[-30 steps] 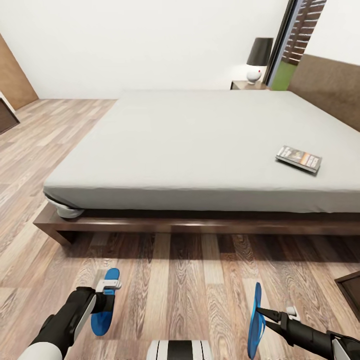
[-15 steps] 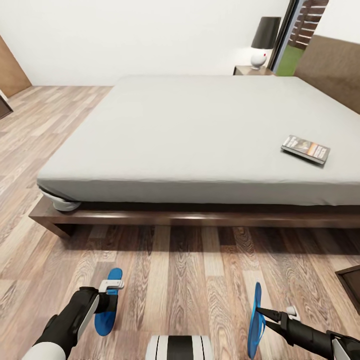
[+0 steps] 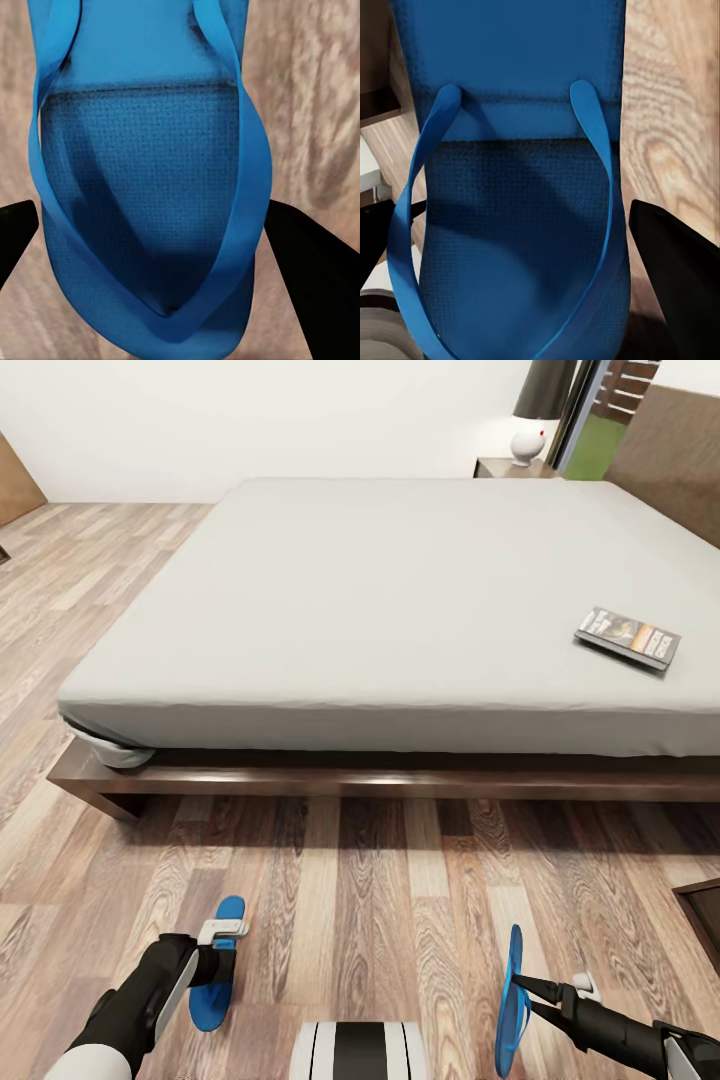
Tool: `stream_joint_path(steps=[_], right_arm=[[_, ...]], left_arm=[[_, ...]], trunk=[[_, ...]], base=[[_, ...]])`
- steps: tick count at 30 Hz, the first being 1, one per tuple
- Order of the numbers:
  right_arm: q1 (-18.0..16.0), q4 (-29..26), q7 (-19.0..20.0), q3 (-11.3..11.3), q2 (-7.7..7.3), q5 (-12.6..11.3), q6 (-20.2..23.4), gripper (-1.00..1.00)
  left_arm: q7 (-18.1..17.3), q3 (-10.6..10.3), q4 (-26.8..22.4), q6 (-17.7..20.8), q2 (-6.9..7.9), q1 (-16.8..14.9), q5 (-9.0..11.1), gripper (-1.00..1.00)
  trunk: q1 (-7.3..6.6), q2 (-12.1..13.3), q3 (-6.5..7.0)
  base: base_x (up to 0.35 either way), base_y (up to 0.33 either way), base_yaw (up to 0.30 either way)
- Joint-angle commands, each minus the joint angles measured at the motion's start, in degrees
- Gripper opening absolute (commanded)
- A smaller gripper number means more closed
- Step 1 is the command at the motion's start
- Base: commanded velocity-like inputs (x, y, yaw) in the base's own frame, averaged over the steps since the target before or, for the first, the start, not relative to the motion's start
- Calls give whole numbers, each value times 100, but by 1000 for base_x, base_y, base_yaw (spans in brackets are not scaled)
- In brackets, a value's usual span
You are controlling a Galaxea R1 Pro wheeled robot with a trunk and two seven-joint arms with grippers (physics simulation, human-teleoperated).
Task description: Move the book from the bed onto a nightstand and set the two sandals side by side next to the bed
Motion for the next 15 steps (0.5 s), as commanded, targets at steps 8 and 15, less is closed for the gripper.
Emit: stream_joint_path(steps=[8, 15], right_arm=[[-2, 1, 12, -11, 1, -23, 47, -100], [-2, 2, 12, -11, 1, -23, 47, -100]], left_arm=[[-32, 22, -7, -222, -2, -1, -21, -100], [-16, 15, 1, -694, -8, 5, -21, -100]], trunk=[[-1, -2, -4], [-1, -2, -4]], base=[[0, 0, 0], [0, 0, 0]])
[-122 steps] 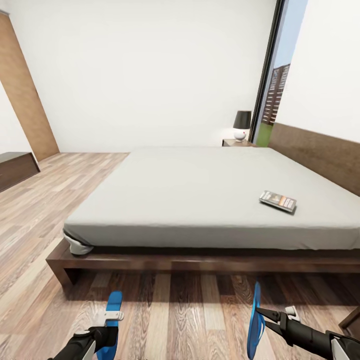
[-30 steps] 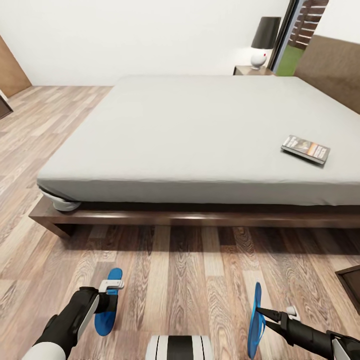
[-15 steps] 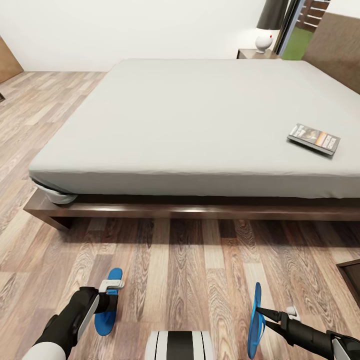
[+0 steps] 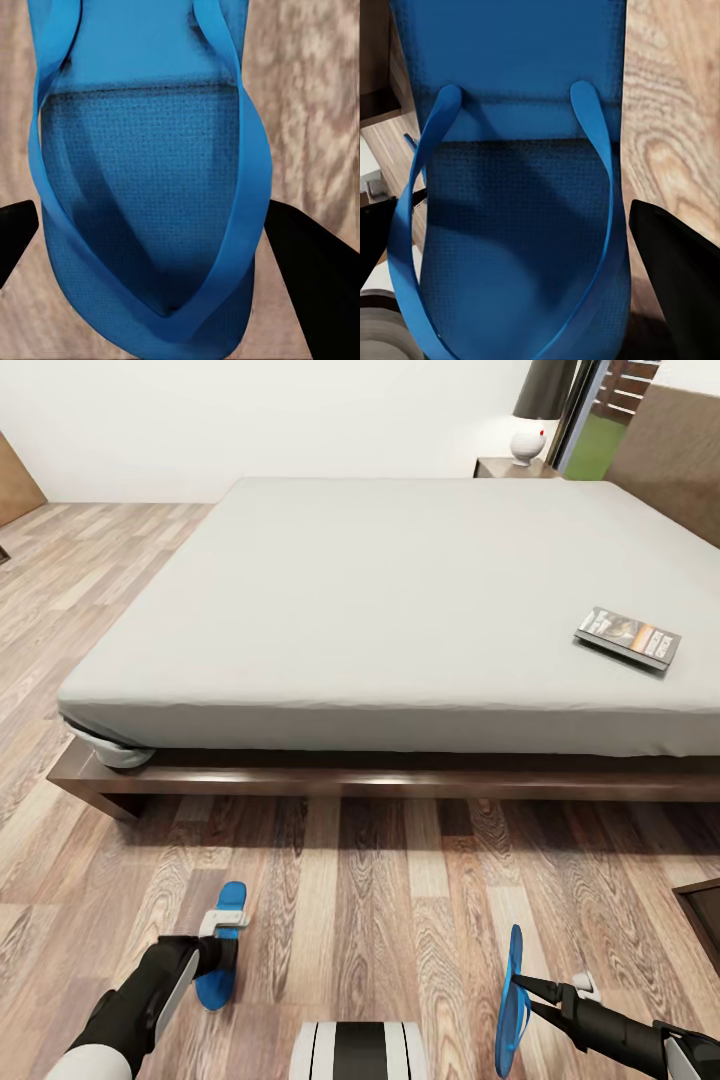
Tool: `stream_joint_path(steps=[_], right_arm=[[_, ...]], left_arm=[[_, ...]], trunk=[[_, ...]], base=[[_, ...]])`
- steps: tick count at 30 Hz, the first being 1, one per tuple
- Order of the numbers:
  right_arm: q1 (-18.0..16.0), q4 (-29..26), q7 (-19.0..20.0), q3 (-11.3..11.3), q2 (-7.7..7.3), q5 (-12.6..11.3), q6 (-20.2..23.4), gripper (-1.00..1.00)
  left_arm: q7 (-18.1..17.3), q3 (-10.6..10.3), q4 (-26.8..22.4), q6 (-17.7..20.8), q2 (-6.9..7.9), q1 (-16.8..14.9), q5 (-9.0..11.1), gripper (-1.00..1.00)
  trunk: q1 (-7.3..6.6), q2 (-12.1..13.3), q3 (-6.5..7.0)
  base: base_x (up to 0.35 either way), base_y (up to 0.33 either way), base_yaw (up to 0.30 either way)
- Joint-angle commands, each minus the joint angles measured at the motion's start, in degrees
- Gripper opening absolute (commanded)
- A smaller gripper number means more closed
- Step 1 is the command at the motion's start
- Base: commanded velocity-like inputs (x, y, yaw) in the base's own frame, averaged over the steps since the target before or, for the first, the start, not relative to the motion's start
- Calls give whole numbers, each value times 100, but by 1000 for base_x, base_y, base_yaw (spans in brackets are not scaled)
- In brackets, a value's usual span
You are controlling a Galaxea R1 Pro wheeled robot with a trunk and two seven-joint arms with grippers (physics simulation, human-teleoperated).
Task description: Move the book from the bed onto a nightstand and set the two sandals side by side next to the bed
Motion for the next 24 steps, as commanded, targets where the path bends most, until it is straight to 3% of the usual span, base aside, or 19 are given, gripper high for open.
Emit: stream_joint_path(steps=[1, 8, 18, 24], right_arm=[[-2, 1, 11, -9, 0, -16, 45, -100], [-3, 1, 11, -9, 0, -15, 46, -100], [-2, 1, 11, -9, 0, -18, 45, -100], [-2, 1, 11, -9, 0, -18, 45, -100]], left_arm=[[-30, 15, 21, -135, -3, 1, -21, -100], [-25, 14, 207, -298, -2, 2, -26, -100], [-18, 28, 213, -302, 5, 2, -25, -100], [-17, 31, 213, -303, 5, 2, -25, -100]], trunk=[[-1, -1, -4], [-1, -1, -4], [-1, -1, -4], [-1, -1, -4]], base=[[0, 0, 0], [0, 3, 0], [1, 153, 0], [205, 140, 0]])
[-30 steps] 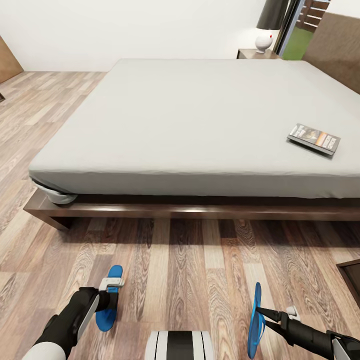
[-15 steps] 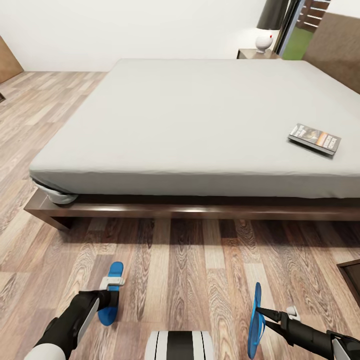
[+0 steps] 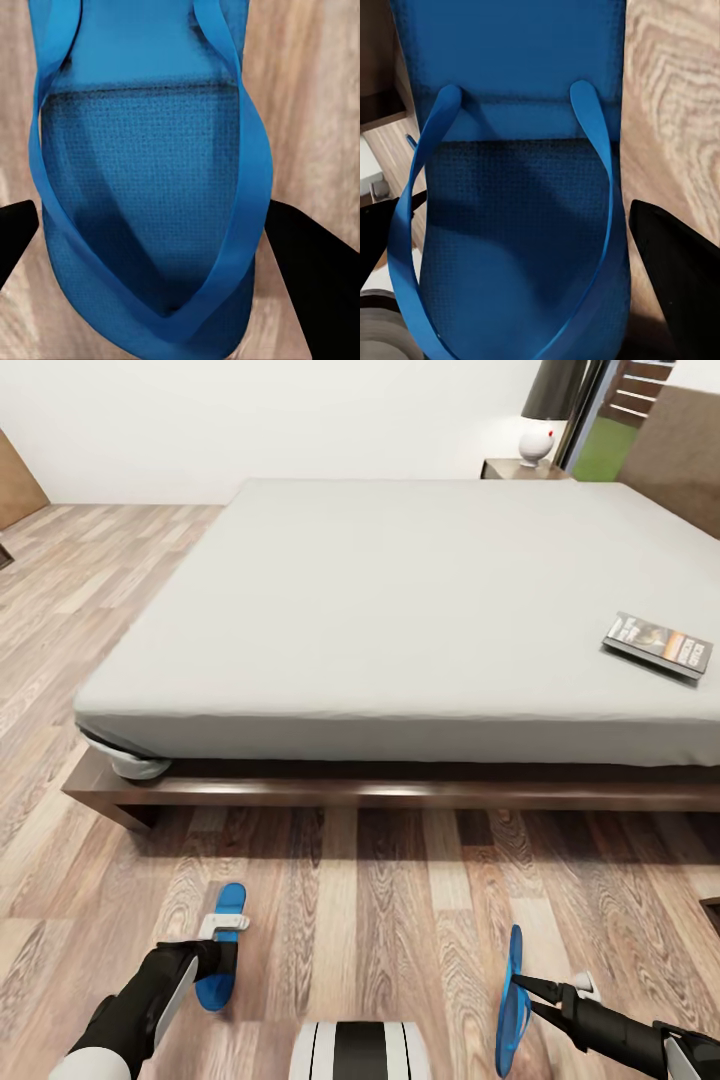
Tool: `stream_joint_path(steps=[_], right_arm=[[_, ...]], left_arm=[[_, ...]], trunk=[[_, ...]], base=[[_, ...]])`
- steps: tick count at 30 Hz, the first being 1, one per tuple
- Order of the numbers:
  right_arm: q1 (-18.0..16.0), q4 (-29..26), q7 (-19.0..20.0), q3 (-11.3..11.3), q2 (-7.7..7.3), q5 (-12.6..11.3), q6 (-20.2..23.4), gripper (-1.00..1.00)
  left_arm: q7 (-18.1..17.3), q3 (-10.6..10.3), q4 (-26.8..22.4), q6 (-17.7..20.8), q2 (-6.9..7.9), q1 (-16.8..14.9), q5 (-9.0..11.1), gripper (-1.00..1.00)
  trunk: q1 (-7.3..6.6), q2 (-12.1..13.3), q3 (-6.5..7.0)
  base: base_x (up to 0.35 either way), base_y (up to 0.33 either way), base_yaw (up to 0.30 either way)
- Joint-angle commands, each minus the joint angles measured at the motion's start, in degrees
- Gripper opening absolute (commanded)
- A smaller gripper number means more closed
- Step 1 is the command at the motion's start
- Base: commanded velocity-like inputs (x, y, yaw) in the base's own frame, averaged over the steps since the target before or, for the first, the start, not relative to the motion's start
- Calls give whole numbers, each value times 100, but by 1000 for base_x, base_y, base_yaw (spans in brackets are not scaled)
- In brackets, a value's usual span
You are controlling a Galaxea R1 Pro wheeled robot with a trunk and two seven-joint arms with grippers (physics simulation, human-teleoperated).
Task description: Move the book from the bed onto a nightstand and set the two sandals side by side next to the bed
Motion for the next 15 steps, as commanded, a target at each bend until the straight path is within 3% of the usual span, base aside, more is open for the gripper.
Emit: stream_joint_path(steps=[1, 15], right_arm=[[-3, 0, 15, -11, 0, -14, 46, -100], [-3, 0, 15, -11, 0, -16, 46, -100]], left_arm=[[-37, 16, -6, 26, -3, -1, -22, -100], [-37, 17, 8, 34, -3, -1, -13, -100]], trunk=[[2, -1, -4], [2, -1, -4]], base=[[254, 174, 0], [234, 215, 0]])
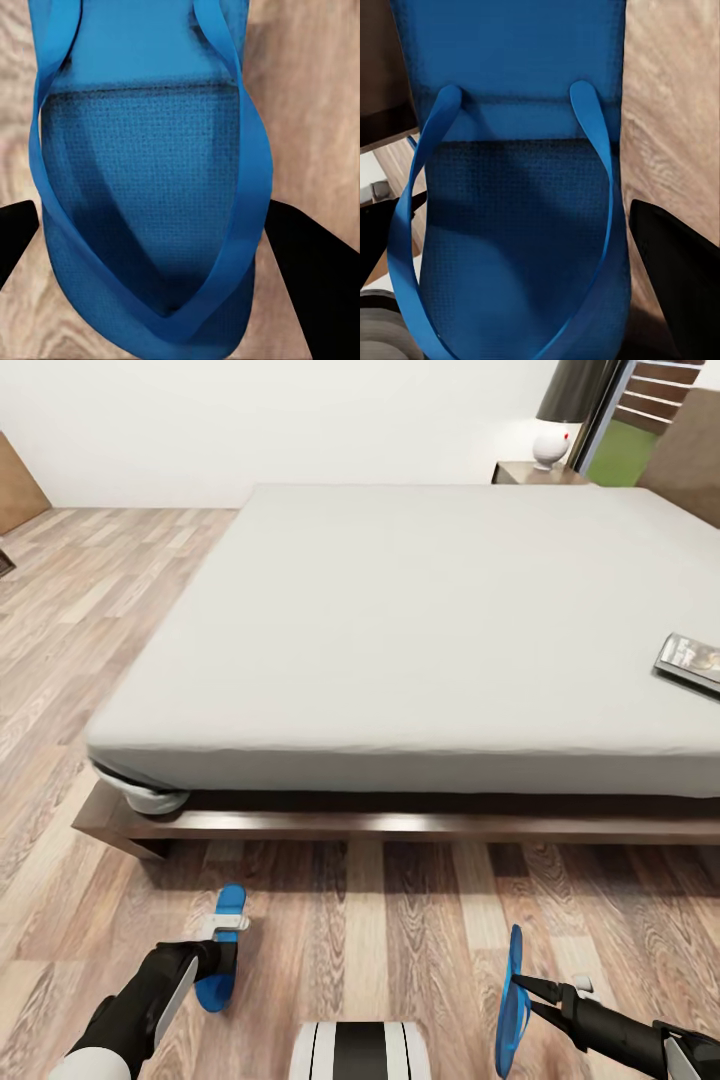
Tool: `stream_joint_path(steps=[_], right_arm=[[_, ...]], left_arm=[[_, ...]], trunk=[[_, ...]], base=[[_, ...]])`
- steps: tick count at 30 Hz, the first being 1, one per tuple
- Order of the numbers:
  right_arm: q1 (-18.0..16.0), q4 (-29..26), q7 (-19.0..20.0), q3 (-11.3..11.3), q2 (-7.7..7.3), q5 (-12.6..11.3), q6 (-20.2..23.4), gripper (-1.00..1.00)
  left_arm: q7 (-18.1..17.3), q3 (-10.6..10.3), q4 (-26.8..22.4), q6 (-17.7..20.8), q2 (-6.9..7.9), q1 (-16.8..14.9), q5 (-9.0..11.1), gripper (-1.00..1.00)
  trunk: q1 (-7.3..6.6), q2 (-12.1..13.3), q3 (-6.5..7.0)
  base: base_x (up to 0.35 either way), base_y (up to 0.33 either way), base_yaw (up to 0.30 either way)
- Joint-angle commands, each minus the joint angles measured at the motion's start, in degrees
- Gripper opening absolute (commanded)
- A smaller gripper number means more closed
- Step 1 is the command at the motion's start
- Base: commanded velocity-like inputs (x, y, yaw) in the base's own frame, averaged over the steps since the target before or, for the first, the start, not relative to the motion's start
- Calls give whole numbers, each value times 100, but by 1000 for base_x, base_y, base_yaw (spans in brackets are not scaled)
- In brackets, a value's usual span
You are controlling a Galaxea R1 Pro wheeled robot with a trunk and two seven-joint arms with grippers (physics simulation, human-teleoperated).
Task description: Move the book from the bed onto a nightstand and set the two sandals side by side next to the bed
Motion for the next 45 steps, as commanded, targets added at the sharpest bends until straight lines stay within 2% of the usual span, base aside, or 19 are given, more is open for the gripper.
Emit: stream_joint_path(steps=[1, 23, 33, 35, 38, 41, 45], right_arm=[[-2, -1, 16, -13, 0, -13, 48, -100], [-1, -1, 16, -13, 0, -11, 48, -100], [-1, -6, 18, -21, -25, -15, 50, -100], [-1, -4, 23, -21, -187, -22, 55, -100], [-1, -6, 30, -22, -318, -137, 56, -100], [-1, -9, 35, -22, -351, -256, 51, -100], [-1, -18, 47, -22, -357, -293, 48, -100]], left_arm=[[-37, 17, -3, 25, -2, -1, -21, -100], [-37, 48, -1, 25, 12, -1, -29, -100], [-28, 50, -1, 34, 7, -1, -29, -100], [-28, 50, -1, 34, 6, -1, -28, -100], [-29, 50, -3, 34, 6, -1, -29, -100], [-29, 50, -2, 34, 6, -1, -28, -100], [-29, 50, -1, 34, 6, -1, -29, -100]], trunk=[[1, -1, -4], [1, -1, -4], [21, -12, -181], [26, -15, -225], [34, -19, -292], [42, -23, -358], [52, -28, -447]], base=[[155, 284, 0], [70, 86, 0], [0, 0, 0], [0, 0, 0], [0, 0, 0], [0, 0, 0], [0, 0, 0]])
